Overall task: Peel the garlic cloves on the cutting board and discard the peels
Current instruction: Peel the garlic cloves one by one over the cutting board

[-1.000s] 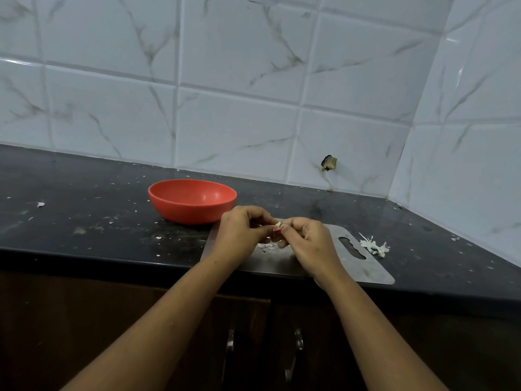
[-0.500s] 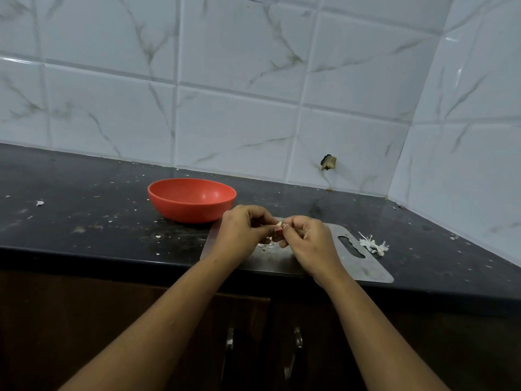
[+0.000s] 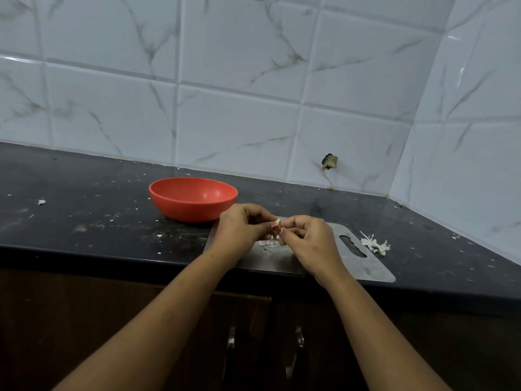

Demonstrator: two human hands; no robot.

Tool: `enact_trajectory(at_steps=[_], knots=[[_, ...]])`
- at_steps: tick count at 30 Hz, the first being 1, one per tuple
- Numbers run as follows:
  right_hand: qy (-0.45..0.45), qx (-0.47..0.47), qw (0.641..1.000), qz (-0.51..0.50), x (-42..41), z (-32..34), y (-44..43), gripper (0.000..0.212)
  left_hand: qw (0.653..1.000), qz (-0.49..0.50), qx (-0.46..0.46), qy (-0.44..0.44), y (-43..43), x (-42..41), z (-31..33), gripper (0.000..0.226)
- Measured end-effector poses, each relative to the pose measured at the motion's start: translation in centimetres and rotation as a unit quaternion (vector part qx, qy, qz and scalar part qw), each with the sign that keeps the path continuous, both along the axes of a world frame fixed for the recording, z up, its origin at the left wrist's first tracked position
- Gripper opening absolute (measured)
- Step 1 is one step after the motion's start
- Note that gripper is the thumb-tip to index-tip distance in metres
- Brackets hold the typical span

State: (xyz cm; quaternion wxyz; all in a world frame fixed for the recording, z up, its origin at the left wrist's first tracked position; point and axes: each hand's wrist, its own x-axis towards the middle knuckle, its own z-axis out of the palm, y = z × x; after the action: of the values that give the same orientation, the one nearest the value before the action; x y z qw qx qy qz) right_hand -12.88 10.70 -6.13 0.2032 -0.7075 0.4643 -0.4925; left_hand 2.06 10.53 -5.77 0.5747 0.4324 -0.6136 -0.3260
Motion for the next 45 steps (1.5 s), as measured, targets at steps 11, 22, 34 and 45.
enact_trajectory(at_steps=[11, 22, 34, 45], knots=[[0.001, -0.001, 1.0, -0.005, -0.1, 0.1, 0.3, 0.008, 1.0, 0.005, -0.004, -0.026, 0.3, -0.2, 0.2, 0.014], [-0.009, -0.001, 1.0, 0.005, 0.0, 0.0, 0.2, 0.006, 0.999, -0.022, 0.011, -0.023, 0.1, -0.1, 0.1, 0.021], [0.014, -0.006, 1.0, -0.008, 0.1, 0.0, 0.1, 0.008, 0.999, 0.004, 0.006, -0.043, 0.1, -0.1, 0.0, 0.018], [0.048, 0.004, 0.999, -0.011, 0.1, -0.3, -0.8, 0.012, 0.999, 0.018, 0.016, -0.033, 0.0, -0.2, 0.0, 0.008]])
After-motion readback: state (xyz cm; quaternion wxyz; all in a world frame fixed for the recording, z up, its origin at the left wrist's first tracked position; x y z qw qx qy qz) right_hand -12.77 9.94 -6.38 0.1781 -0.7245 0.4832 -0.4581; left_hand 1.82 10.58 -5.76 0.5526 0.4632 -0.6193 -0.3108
